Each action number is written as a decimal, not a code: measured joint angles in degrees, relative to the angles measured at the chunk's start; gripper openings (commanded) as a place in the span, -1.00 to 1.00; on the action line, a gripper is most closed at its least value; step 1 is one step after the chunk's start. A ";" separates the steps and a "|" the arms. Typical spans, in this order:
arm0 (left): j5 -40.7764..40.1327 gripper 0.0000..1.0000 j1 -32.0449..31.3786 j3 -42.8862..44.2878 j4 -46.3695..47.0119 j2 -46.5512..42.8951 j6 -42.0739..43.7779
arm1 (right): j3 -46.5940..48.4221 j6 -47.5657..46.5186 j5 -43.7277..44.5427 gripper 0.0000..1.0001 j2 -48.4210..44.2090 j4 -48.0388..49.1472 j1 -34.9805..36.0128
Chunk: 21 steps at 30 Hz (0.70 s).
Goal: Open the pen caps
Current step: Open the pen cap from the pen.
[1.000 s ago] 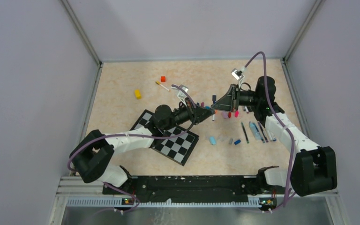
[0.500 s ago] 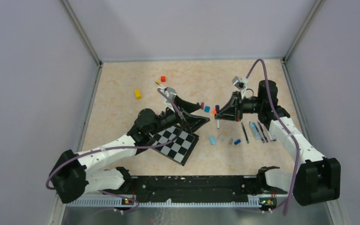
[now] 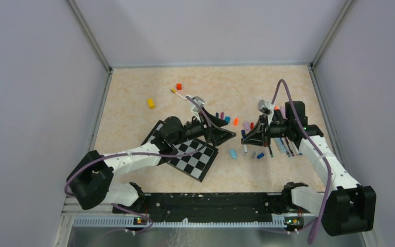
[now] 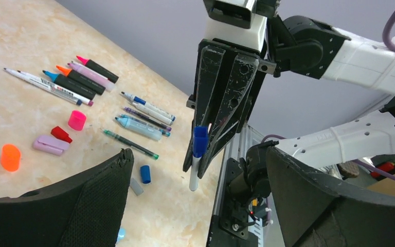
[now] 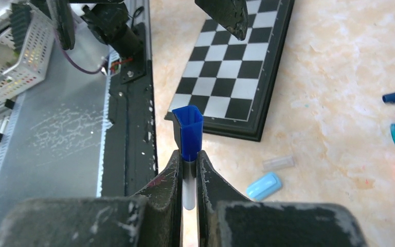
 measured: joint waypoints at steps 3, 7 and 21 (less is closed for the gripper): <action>0.70 0.95 0.00 0.00 2.45 2.67 -0.52 | -0.13 -3.69 2.36 -1.00 0.00 -3.13 -0.11; 0.74 0.89 0.00 0.00 4.72 5.01 0.17 | -0.83 -7.41 4.39 -1.00 0.00 -5.16 -0.13; 1.64 0.41 -0.63 -0.74 20.09 14.73 -3.43 | -1.64 -7.67 2.49 -1.00 1.90 -5.42 -0.15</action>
